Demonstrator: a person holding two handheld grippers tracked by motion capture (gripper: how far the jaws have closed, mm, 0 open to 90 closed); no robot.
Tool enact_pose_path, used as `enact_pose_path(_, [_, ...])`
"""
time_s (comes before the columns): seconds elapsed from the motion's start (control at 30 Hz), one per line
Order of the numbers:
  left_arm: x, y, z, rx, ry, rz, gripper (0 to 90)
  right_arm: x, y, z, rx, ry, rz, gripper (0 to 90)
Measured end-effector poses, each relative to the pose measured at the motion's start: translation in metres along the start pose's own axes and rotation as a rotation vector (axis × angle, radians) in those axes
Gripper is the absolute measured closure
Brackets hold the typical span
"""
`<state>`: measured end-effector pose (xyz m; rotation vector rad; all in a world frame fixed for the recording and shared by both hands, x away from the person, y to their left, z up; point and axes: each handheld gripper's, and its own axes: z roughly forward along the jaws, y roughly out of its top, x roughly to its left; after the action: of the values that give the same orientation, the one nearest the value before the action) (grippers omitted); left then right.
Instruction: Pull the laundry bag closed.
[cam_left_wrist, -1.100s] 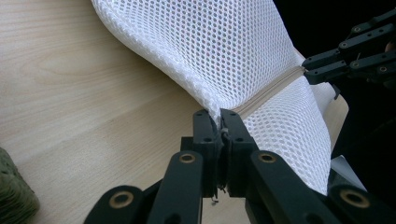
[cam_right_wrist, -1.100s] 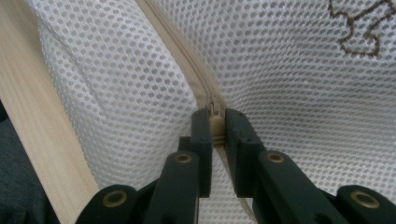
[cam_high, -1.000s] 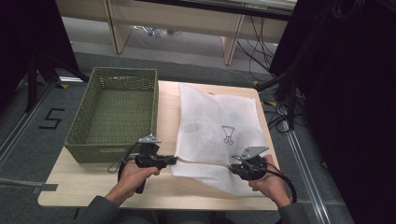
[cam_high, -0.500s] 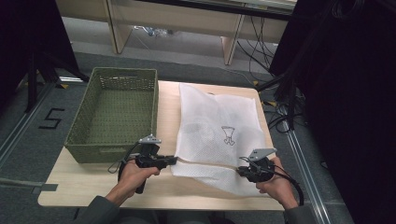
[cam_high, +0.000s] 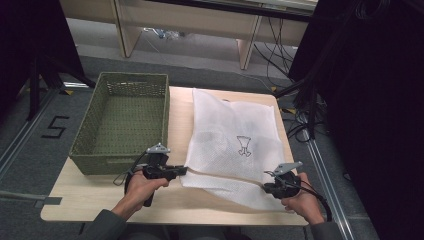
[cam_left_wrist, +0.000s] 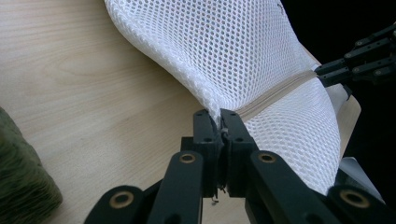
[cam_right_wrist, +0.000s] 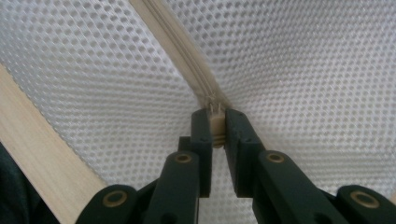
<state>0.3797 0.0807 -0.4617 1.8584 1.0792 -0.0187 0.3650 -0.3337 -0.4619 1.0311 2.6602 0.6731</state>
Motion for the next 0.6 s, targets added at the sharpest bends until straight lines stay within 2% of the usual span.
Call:
enact_pose_path(0.03, [0.0, 0.0, 0.0, 0.0, 0.001, 0.001, 85.9, -0.002, -0.001, 0.0, 0.008, 0.0, 0.012, 83.2])
enact_pose_path(0.1, [-0.001, 0.0, 0.001, 0.002, 0.0, 0.003, 85.9, -0.005, -0.005, 0.003, 0.03, -0.015, 0.004, 83.2])
enact_pose_path(0.13, [-0.001, 0.0, 0.001, 0.002, 0.0, 0.003, 85.9, -0.005, -0.006, 0.003, 0.032, -0.014, 0.02, 83.2])
enact_pose_path(0.23, [-0.002, -0.001, 0.001, 0.008, -0.002, 0.012, 85.9, -0.008, -0.008, 0.003, 0.036, -0.02, 0.023, 83.2])
enact_pose_path(0.27, [-0.002, -0.001, 0.001, 0.008, -0.001, 0.01, 85.8, -0.01, -0.009, 0.003, 0.051, -0.031, -0.003, 83.2])
enact_pose_path(0.3, [-0.002, -0.001, 0.001, 0.008, -0.003, 0.01, 85.9, -0.009, -0.009, 0.003, 0.053, -0.031, 0.01, 83.2])
enact_pose_path(0.33, [-0.002, -0.001, 0.001, 0.008, -0.003, 0.01, 85.9, -0.012, -0.01, 0.002, 0.059, -0.041, -0.023, 83.2])
enact_pose_path(0.47, [-0.002, -0.001, 0.001, 0.011, 0.002, 0.013, 85.9, -0.014, -0.011, 0.002, 0.073, -0.051, -0.022, 83.2])
enact_pose_path(0.53, [-0.002, -0.001, 0.002, 0.011, 0.003, 0.017, 85.9, -0.014, -0.012, 0.002, 0.078, -0.056, 0.004, 83.2])
enact_pose_path(0.57, [-0.002, -0.001, 0.001, 0.011, 0.006, 0.019, 85.9, -0.016, -0.013, 0.001, 0.086, -0.072, -0.016, 83.2])
enact_pose_path(0.6, [-0.002, -0.001, 0.001, 0.011, 0.006, 0.019, 86.0, -0.016, -0.013, 0.001, 0.086, -0.072, -0.016, 83.2])
